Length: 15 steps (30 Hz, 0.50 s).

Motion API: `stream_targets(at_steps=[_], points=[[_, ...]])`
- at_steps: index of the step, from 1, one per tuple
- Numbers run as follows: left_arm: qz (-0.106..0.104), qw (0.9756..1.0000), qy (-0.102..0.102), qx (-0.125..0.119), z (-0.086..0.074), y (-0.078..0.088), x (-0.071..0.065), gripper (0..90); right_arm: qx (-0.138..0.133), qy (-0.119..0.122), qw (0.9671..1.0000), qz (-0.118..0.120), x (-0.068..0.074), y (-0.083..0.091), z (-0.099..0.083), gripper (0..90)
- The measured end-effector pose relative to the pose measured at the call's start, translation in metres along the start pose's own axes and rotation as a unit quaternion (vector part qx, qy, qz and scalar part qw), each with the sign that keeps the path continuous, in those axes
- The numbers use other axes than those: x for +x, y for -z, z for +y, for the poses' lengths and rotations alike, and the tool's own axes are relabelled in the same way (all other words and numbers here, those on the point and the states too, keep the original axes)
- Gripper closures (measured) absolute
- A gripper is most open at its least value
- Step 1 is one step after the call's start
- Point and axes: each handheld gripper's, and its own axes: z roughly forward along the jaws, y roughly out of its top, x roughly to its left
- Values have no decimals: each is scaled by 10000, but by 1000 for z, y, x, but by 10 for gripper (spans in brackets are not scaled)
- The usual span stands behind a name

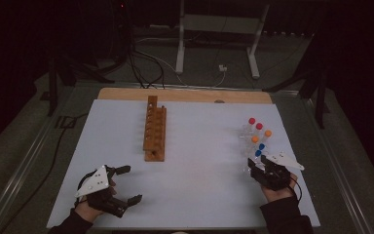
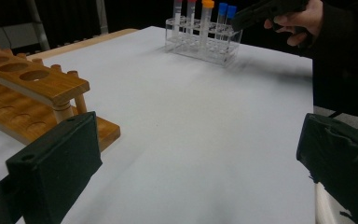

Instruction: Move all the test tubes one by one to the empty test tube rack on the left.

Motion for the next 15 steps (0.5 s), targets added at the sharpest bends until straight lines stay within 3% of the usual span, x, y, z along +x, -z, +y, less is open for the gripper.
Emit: stream_targets(at_steps=[5, 15], points=[[2, 10000, 7, -3, 0, 0, 0, 5, 92, -23, 10000, -24, -1, -2, 1, 589], [2, 10000, 11, 2, 0, 0, 0, 5, 138, -20, 9998, 107, -1, -8, 5, 665]])
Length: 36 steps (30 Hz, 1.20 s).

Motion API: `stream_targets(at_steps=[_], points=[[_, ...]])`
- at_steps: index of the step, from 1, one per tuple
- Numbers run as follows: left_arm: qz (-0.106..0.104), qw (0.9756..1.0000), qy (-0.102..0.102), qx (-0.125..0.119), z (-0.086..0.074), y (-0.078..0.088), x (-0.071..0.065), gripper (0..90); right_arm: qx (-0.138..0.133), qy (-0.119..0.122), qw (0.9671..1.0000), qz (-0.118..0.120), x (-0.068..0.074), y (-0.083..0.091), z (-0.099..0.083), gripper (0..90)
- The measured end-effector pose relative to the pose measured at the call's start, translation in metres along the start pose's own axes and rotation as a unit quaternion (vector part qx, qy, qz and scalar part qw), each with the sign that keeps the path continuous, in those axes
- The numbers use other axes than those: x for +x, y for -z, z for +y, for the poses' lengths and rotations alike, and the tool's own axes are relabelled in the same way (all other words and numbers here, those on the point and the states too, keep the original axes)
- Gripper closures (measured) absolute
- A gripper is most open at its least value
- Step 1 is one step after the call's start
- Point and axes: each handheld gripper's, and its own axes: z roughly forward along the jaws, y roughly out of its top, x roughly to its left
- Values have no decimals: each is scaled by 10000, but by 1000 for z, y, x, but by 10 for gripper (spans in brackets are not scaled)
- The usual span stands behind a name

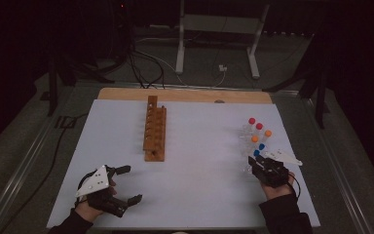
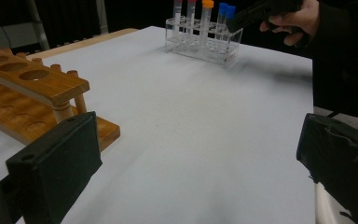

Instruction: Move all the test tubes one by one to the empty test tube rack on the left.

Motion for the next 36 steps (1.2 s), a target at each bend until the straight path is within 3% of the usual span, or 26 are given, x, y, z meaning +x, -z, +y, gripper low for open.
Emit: stream_targets(at_steps=[12, 36], points=[[-5, 10000, 7, 8, 0, 0, 0, 5, 2, -142, 9999, 15, -6, -1, 1, 764], [-6, 10000, 7, -1, 0, 0, 0, 5, -354, 239, 9990, -115, -1, 22, 17, 770]])
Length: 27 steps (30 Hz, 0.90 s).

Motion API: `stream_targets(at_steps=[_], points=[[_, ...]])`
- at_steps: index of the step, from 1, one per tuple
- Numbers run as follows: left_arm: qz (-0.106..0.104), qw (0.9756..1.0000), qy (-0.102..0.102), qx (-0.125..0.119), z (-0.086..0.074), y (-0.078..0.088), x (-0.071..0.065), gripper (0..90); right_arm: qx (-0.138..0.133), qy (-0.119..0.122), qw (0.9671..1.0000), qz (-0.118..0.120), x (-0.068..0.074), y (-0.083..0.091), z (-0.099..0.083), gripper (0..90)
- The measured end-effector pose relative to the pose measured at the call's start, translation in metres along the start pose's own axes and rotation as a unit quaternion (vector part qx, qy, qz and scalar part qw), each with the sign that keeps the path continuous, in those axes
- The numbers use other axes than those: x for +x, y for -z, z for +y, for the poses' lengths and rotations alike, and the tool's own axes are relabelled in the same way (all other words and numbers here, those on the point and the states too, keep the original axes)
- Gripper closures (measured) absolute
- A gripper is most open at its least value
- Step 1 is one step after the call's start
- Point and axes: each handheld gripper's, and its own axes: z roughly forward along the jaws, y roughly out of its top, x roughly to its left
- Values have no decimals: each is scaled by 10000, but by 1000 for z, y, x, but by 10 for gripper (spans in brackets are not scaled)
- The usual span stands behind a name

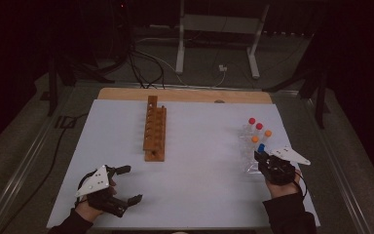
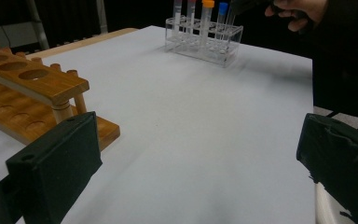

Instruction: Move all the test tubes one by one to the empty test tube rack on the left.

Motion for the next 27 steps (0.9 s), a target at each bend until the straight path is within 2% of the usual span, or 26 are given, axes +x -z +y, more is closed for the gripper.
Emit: stream_targets(at_steps=[13, 20, 27], points=[[-12, 10000, 3, -3, 0, 0, 0, 6, -279, 323, 9990, -98, 8, 15, 13, 770], [-27, 10000, -6, -24, 0, 0, 0, 6, -364, 377, 9986, 38, 14, 18, 17, 770], [-12, 10000, -46, 18, 0, -1, -1, 6, -304, 473, 9976, 396, 26, 14, 17, 770]])
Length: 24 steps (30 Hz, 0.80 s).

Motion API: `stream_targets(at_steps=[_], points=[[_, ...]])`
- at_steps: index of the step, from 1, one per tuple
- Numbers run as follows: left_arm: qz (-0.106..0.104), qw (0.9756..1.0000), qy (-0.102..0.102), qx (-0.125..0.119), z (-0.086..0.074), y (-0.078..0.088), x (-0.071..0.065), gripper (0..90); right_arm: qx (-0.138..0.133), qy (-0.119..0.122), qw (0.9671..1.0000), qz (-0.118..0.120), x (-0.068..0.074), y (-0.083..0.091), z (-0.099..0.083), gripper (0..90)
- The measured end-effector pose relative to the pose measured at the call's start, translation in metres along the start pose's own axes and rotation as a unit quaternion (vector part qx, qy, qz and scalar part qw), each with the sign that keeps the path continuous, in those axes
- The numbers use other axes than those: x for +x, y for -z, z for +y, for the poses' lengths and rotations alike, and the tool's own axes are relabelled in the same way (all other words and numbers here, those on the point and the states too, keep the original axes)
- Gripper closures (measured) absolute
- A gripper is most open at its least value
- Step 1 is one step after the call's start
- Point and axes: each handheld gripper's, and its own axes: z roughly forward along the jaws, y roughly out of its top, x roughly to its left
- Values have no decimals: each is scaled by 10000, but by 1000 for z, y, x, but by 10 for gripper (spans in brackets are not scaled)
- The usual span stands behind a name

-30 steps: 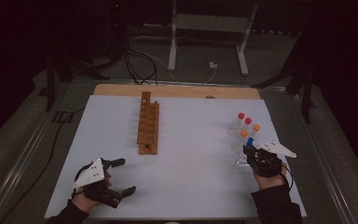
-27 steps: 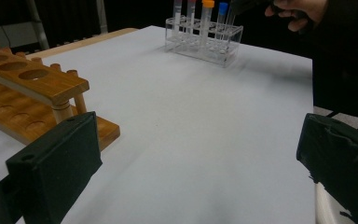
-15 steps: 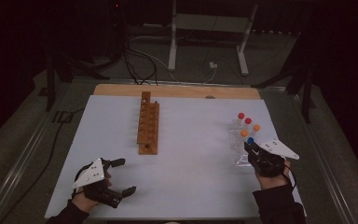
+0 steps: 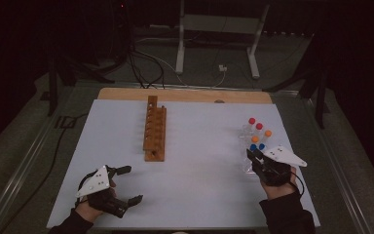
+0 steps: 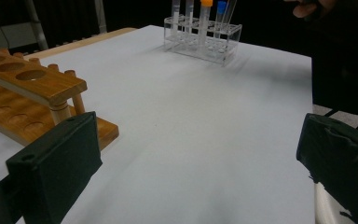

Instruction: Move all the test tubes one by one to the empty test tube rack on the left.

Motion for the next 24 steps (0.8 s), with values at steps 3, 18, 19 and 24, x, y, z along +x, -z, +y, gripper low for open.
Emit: stream_targets(at_steps=[3, 18, 19, 24], points=[[3, 10000, 6, -2, 0, 0, 0, 6, 51, 17, 9999, 145, 3, -3, 0, 770], [-29, 9999, 135, 9, 2, -1, 1, 5, 373, 169, 9964, 745, 23, -22, -6, 770], [-51, 9998, 180, 11, 3, -1, 2, 6, 383, 179, 9961, 773, 24, -23, -6, 770], [-115, 9998, 160, 56, 8, -2, 1, 5, 406, 222, 9947, 922, 29, -26, -5, 770]])
